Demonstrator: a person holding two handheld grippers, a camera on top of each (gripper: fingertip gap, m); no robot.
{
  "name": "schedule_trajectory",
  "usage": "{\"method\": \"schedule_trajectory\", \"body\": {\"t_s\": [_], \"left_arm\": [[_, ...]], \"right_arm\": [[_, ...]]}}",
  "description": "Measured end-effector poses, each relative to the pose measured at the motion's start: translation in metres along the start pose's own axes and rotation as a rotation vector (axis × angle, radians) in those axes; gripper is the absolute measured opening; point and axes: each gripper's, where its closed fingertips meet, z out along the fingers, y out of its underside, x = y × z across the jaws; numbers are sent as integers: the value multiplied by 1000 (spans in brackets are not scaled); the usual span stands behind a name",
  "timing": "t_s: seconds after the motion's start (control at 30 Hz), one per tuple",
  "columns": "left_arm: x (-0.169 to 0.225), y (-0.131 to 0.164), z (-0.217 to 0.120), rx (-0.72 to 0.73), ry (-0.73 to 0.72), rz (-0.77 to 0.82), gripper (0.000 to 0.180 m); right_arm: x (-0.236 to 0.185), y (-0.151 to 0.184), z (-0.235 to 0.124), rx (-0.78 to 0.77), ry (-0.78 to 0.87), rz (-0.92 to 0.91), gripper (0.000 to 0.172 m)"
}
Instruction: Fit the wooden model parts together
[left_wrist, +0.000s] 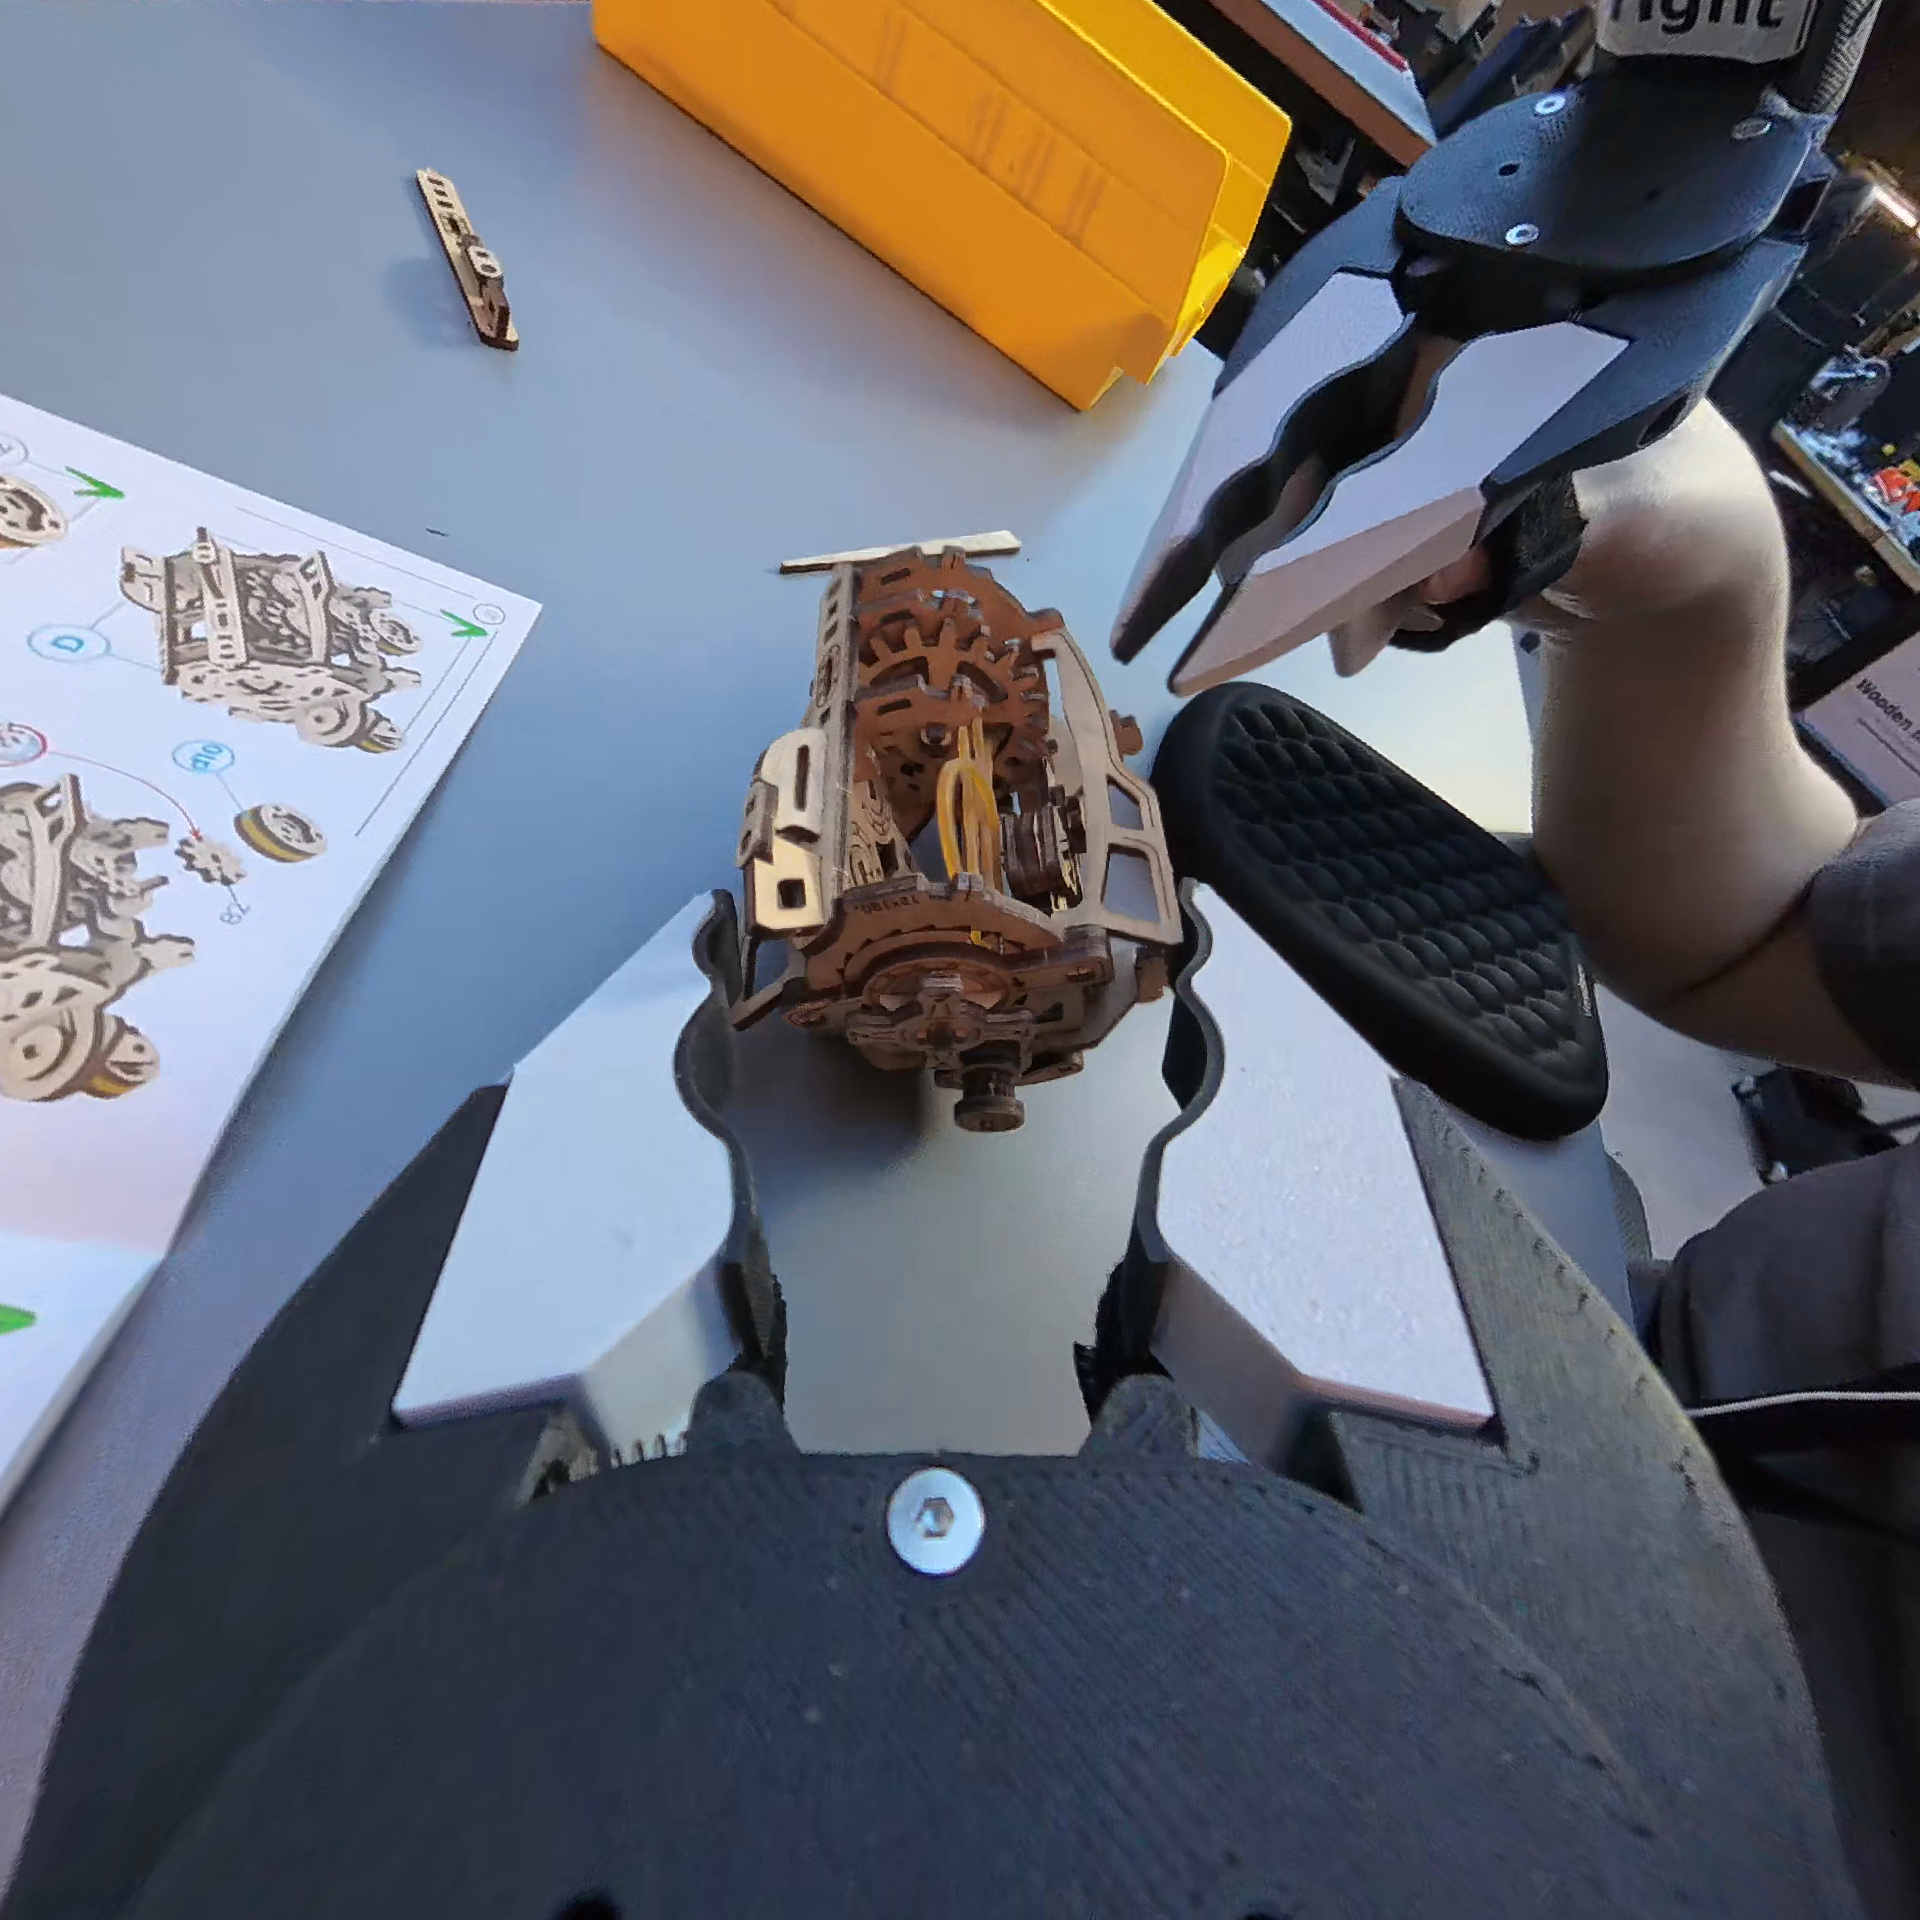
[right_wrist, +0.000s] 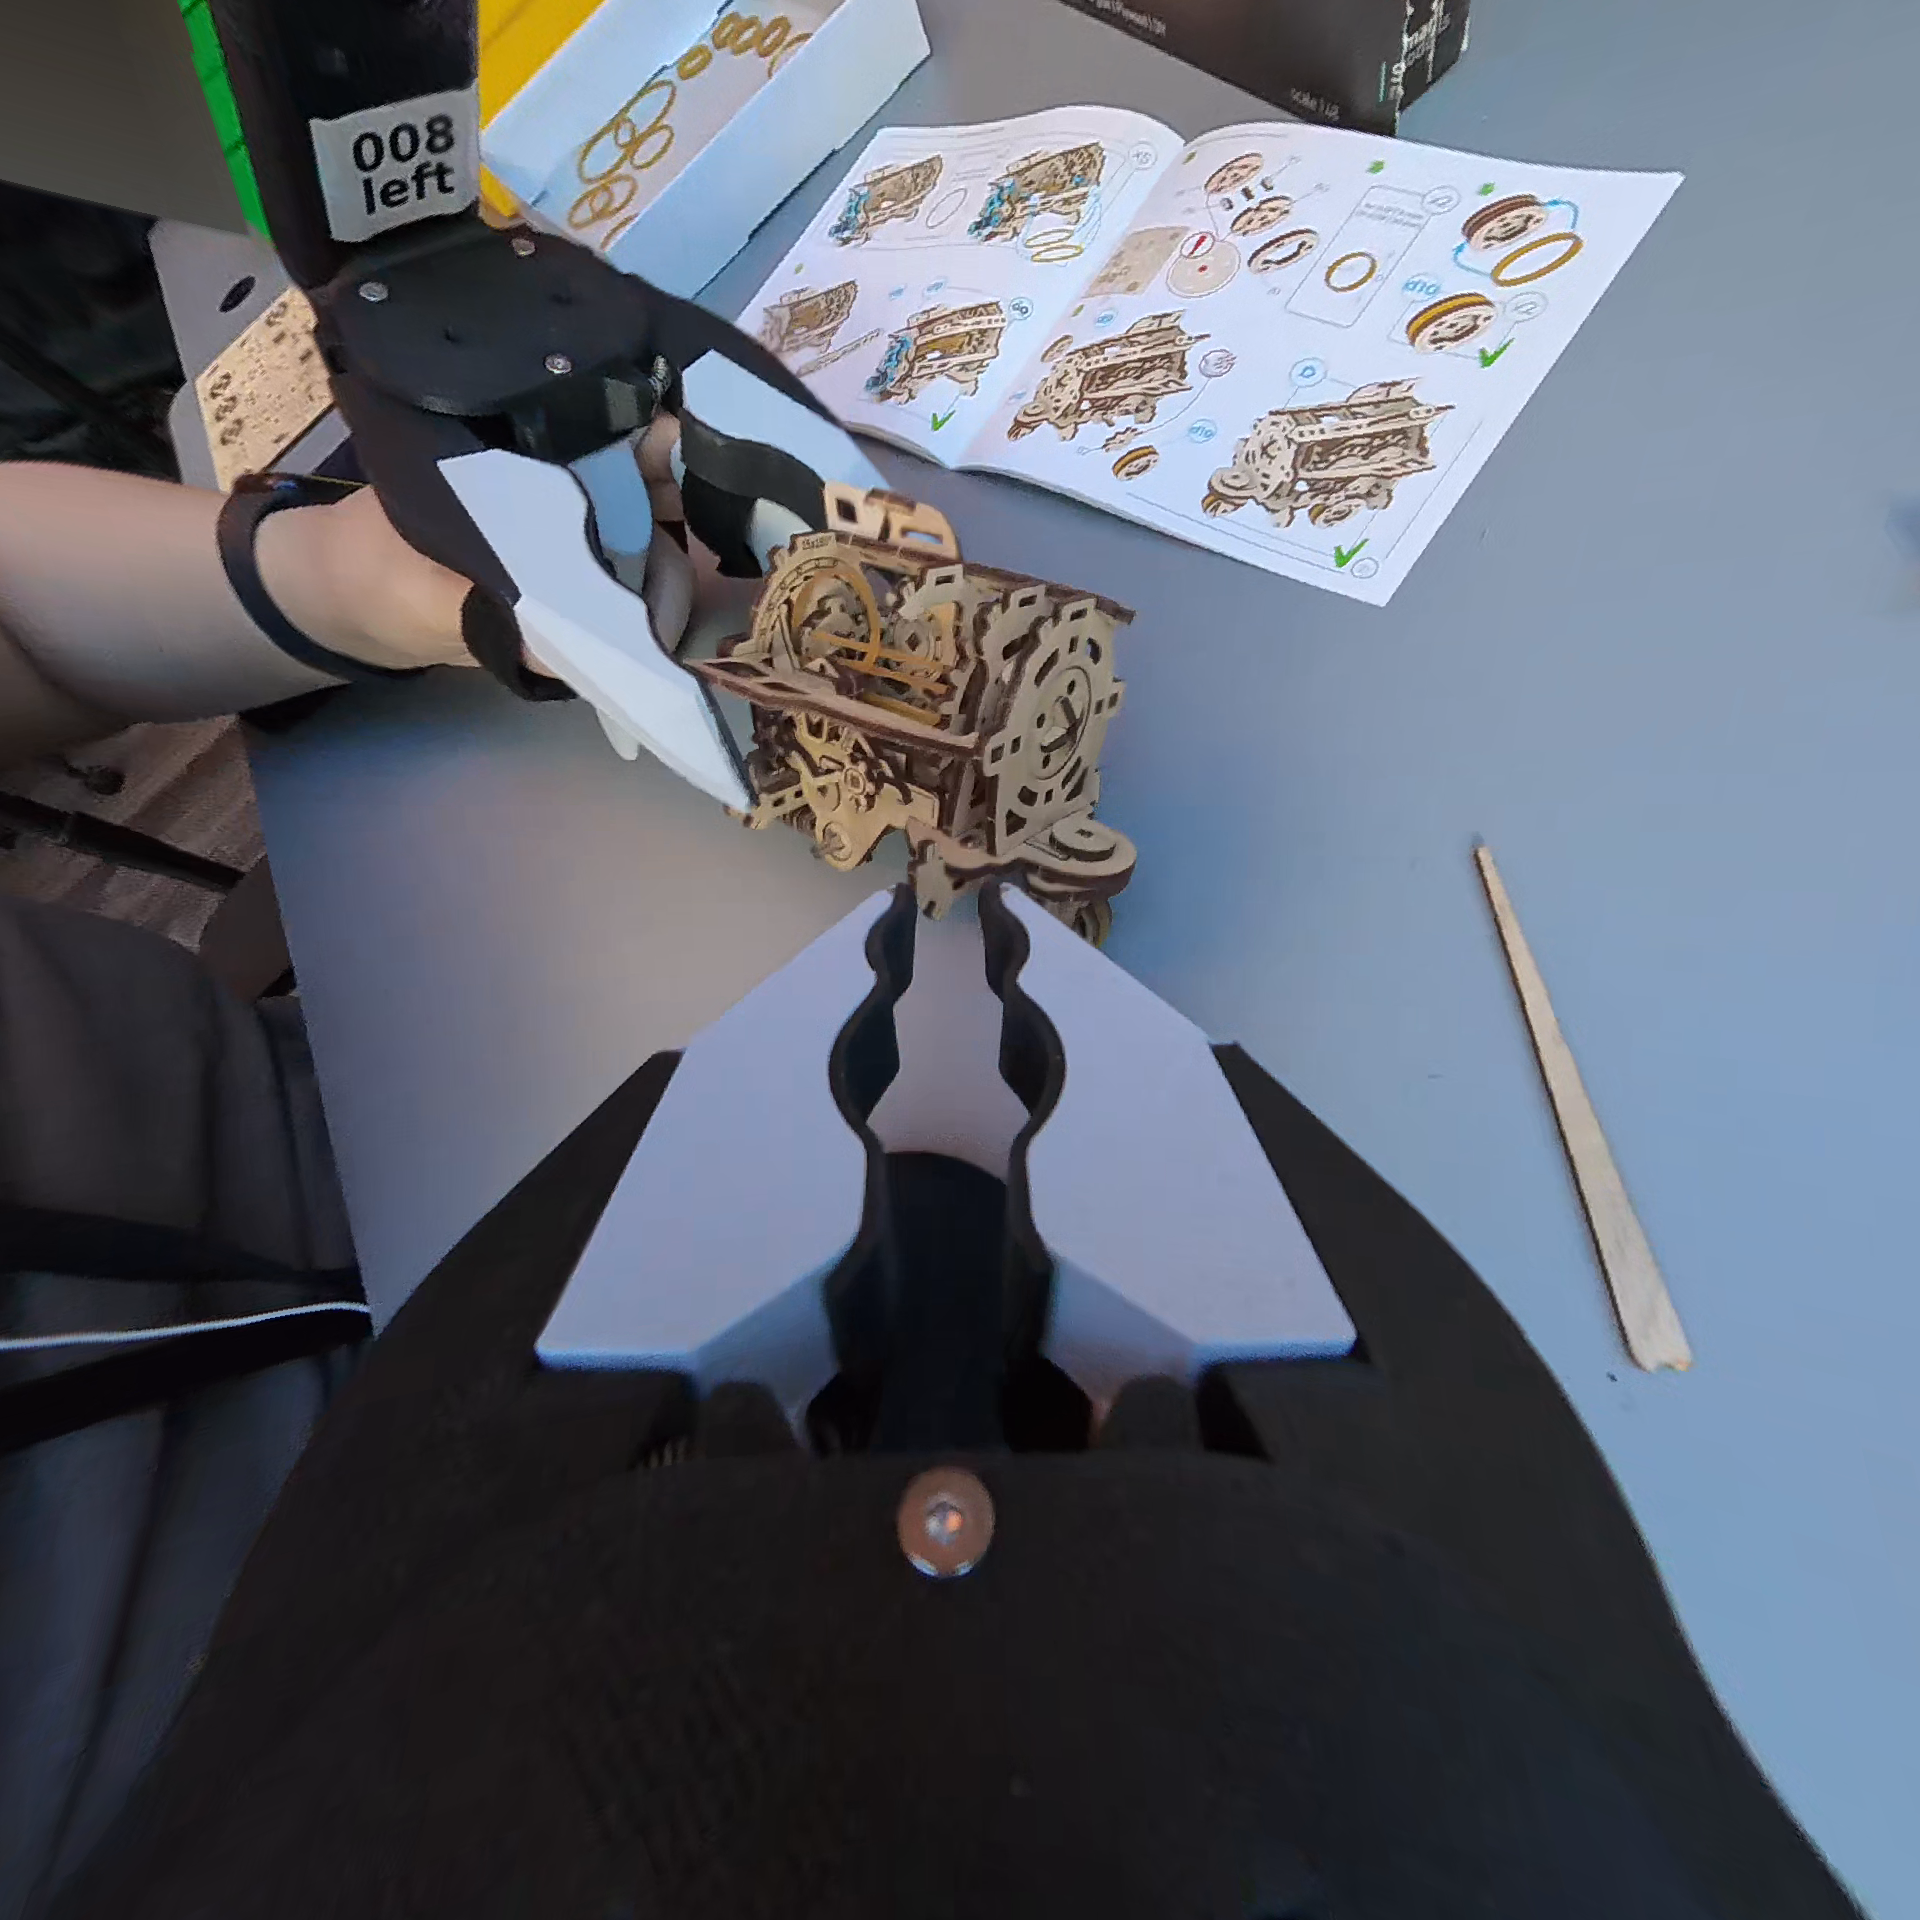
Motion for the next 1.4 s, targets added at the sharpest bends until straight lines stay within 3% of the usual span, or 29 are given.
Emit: {"method": "schedule_trajectory", "body": {"t_s": [0.27, 0.47, 0.63, 0.7, 0.77, 0.9, 1.03, 1.17, 1.3, 1.4], "left_arm": [[23, 20, 2, -41, -3, -48, 82], [35, 32, 2, -82, 25, -61, 78], [35, 31, -10, -39, 37, -113, 77], [35, 31, -17, -20, 40, -124, 76], [34, 32, -22, -12, 43, -135, 75], [33, 30, -29, 1, 62, -148, 71], [28, 27, -36, 4, 48, -142, 69], [22, 19, -42, 11, 36, -114, 68], [17, -10, -57, 67, 31, -21, 58], [18, -43, -69, 90, 36, 108, 46]], "right_arm": [[7, -1, 19, -78, 28, -61, 11], [20, 4, 11, -139, 89, -130, 13], [107, 13, -26, -150, 442, -389, 22], [134, 24, -34, -146, 495, -377, 24], [142, 35, -32, -135, 449, -287, 28], [131, 41, -25, -82, 316, -187, 32], [127, 44, -27, -77, 303, -175, 32], [118, 46, -23, -76, 249, -212, 6], [116, 39, -30, -124, 363, -341, 5], [76, 8, -37, -17, 280, -393, 5]]}}
